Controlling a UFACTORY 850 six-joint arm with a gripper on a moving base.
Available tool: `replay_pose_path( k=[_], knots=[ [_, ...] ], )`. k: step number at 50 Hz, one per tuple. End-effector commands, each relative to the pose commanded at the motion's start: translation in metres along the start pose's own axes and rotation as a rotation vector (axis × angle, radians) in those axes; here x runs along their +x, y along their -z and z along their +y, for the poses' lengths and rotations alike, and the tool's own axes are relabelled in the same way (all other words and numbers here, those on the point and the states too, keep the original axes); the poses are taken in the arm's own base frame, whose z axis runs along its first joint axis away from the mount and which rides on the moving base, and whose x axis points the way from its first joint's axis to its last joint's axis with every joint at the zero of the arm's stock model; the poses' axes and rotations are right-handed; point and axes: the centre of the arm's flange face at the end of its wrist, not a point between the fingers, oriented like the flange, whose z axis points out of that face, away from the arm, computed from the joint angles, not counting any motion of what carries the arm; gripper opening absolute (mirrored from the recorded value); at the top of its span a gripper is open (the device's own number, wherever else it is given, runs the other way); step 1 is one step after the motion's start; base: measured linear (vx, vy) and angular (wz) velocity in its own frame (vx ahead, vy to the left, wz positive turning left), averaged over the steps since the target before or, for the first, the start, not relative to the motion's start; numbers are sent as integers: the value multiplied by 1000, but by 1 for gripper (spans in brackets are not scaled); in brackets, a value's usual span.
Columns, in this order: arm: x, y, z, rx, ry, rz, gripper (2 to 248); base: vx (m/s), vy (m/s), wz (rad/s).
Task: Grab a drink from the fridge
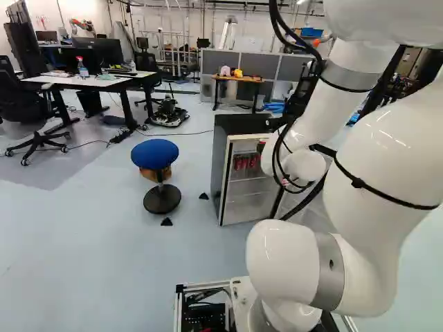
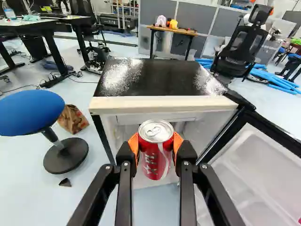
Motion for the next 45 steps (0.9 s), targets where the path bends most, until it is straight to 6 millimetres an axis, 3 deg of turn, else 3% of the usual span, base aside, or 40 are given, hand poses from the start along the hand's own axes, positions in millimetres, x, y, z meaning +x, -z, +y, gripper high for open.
replay_pose_path(
  k=[45],
  knots=[
    [61, -30, 5, 11, 42, 118, 93, 0, 0, 0]
  ],
)
